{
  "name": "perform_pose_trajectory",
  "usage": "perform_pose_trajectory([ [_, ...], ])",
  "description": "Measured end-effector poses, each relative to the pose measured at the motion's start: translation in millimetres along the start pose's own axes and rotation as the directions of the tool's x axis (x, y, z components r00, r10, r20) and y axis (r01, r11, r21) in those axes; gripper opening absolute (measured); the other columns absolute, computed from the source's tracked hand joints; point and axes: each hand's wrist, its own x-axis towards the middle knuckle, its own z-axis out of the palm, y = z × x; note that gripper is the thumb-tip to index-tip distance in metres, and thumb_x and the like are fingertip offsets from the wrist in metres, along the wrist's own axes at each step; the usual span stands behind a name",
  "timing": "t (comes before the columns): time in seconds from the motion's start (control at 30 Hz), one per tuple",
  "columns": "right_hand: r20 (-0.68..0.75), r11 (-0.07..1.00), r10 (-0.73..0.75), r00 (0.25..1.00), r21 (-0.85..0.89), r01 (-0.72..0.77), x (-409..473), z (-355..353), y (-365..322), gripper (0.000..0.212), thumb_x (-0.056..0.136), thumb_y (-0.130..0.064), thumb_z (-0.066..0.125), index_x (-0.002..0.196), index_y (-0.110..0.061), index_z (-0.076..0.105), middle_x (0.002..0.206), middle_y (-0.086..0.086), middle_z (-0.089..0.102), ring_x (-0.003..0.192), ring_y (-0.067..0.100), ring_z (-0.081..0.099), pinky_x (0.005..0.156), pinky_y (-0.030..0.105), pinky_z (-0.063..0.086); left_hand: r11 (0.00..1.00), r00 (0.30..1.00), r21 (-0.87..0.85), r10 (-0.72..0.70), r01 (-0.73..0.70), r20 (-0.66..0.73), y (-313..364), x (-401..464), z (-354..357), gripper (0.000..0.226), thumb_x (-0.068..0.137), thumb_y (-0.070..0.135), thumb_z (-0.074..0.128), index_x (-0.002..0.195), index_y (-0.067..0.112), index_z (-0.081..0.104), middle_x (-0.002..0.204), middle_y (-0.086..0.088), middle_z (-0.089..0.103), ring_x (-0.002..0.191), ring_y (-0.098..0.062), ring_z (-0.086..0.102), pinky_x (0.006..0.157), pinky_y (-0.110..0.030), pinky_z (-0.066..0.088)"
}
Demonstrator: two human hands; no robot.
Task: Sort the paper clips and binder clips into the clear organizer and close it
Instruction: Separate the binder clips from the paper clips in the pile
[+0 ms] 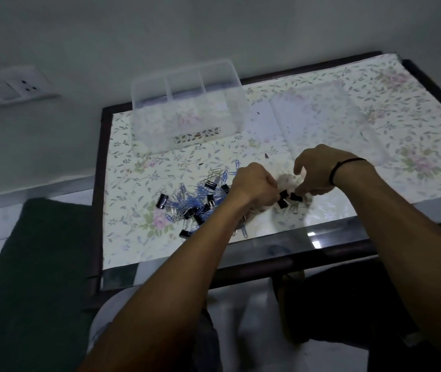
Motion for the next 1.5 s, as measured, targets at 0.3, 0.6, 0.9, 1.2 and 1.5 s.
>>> perform_pose_trajectory([
  [0.3, -0.227, 0.932, -0.357, 0.906, -0.02, 0.362, 2.2, 3.2, -83.5, 0.032, 0.075, -0.033, 0.082, 0.103, -0.019, 0.073, 0.1, 0.009, 0.067, 0.094, 0.024, 0.062, 0.084, 0.034, 0.052, 0.987, 0.956, 0.11, -0.079, 0.114, -0.282, -86.6, -34.5, -100.3, 0.025, 0.082, 0.009, 0.079, 0.106, 0.012, 0.078, 0.099, -0.008, 0.079, 0.07, -0.015, 0.075, 0.078, -0.035, 0.064],
  [0.6, -0.306, 0.893, -0.433, 0.848, -0.021, 0.449, 35.8, 18.2, -153.3, 0.033, 0.081, -0.015, 0.075, 0.114, -0.015, 0.069, 0.117, 0.014, 0.063, 0.101, 0.03, 0.064, 0.086, 0.037, 0.055, 0.911, 0.909, 0.297, -0.159, 0.286, -0.386, -148.3, -46.5, -116.2, 0.035, 0.074, 0.029, 0.086, 0.106, 0.017, 0.076, 0.103, -0.007, 0.075, 0.096, -0.024, 0.069, 0.077, -0.029, 0.049],
  [0.9, -0.271, 0.932, -0.358, 0.894, -0.044, 0.36, 49.9, 43.2, -159.4, 0.019, 0.081, -0.018, 0.076, 0.093, -0.003, 0.075, 0.095, 0.017, 0.073, 0.087, 0.03, 0.069, 0.079, 0.041, 0.06, 0.906, 0.916, 0.307, -0.17, 0.29, -0.364, -149.2, -41.9, -112.0, 0.022, 0.078, 0.017, 0.084, 0.097, 0.007, 0.078, 0.098, -0.011, 0.077, 0.086, -0.022, 0.066, 0.071, -0.026, 0.047],
  [1.2, -0.269, 0.928, -0.373, 0.888, -0.092, 0.362, 58.7, 47.5, -162.7, 0.014, 0.084, -0.005, 0.063, 0.097, -0.004, 0.07, 0.1, 0.016, 0.066, 0.092, 0.031, 0.064, 0.079, 0.041, 0.059, 0.907, 0.915, 0.285, -0.202, 0.309, -0.349, -150.7, -38.9, -114.2, 0.013, 0.078, 0.007, 0.073, 0.09, 0.007, 0.08, 0.091, -0.009, 0.077, 0.086, -0.023, 0.072, 0.068, -0.026, 0.052],
  [1.5, -0.268, 0.934, -0.356, 0.895, -0.082, 0.347, 57.1, 46.8, -160.4, 0.021, 0.08, -0.014, 0.074, 0.099, -0.005, 0.072, 0.102, 0.016, 0.068, 0.092, 0.03, 0.066, 0.081, 0.04, 0.059, 0.882, 0.868, 0.249, -0.277, 0.4, -0.411, -140.8, -42.0, -107.4, 0.018, 0.069, 0.027, 0.077, 0.069, 0.01, 0.069, 0.058, -0.001, 0.059, 0.063, -0.021, 0.061, 0.045, -0.021, 0.032],
])
